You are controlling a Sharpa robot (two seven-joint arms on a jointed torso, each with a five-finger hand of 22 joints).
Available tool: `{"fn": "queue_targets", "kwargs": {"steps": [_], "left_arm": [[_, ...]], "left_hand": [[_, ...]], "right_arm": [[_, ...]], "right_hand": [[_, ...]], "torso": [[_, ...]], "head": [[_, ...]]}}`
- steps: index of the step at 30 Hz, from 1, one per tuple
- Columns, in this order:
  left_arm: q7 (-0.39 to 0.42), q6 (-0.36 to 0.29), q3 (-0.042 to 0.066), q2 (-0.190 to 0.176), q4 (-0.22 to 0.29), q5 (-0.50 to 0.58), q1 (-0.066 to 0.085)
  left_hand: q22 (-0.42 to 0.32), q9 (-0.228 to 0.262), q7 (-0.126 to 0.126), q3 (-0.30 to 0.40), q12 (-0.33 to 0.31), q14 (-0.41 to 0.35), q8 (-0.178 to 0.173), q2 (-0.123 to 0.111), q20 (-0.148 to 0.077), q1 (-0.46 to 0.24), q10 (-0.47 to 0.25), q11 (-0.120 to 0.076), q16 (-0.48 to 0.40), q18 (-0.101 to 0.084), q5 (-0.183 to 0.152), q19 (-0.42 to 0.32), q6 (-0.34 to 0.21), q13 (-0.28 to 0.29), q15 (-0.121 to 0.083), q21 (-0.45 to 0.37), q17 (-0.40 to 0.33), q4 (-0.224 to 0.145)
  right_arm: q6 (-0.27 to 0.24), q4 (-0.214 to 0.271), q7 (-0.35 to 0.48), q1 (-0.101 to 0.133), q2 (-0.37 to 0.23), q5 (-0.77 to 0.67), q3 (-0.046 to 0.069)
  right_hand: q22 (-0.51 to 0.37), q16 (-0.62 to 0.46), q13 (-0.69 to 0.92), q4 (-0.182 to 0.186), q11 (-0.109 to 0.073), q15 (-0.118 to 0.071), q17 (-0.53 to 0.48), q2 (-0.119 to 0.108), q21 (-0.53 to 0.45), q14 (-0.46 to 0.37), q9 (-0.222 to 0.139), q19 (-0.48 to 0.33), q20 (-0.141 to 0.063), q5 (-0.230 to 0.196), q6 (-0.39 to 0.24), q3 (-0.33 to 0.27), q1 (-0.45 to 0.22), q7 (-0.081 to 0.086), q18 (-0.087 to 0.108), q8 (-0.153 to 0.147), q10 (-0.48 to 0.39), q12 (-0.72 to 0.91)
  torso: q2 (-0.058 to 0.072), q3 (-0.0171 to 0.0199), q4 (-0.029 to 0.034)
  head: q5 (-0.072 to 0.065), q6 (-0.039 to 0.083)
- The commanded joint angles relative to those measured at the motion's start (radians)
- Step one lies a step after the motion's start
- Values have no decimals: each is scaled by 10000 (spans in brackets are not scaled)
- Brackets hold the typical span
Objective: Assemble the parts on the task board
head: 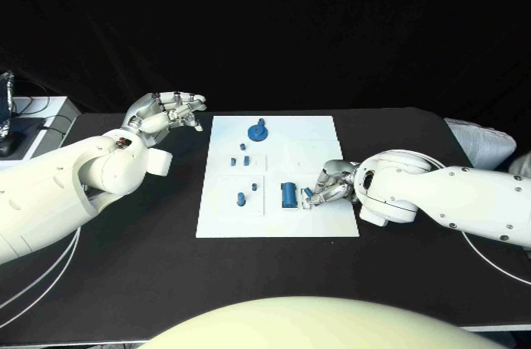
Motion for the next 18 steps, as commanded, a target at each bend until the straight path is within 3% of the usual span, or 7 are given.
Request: {"fn": "queue_targets", "kwargs": {"steps": [1,14,18], "left_arm": [[63,154,7,8,32,51,1],[57,148,7,-2,42,51,1],[54,146,7,-8,46,51,1]], "left_hand": [[-9,-15,-5,-8,-53,-29,32,77,-11,54,41,34,15,134,-25,45,-58,-9,1,-70,9,62],[-18,-21,-2,-17,-58,-31,34,79,-9,54,37,37,17,132,-25,53,-63,-16,4,-81,11,81],[-18,-21,-2,-17,-58,-31,34,79,-9,54,37,37,17,132,-25,53,-63,-16,4,-81,11,81]], "right_arm": [[153,-23,16,-23,49,-297,-3],[97,-188,21,-50,216,-282,-4],[99,-198,23,-52,227,-263,-4]], "right_hand": [[2277,65,2625,2,-39,-27,2632,-10,-53,1063,-13,733,-41,53,23,-61,-100,-42,-116,1,1021,4],[2275,65,2621,113,-39,-26,2632,-29,-63,1063,-33,732,-39,-8,40,-222,-228,-42,-114,-1,1017,-5],[2269,65,2620,297,-30,-18,2632,-61,-90,1063,-70,729,-33,-296,40,-436,-394,-33,-110,-21,1016,-7]], "torso": [[11,8,0],[4,-2,1],[6,2,3]], "head": [[-1,2],[7,2],[10,2]]}}
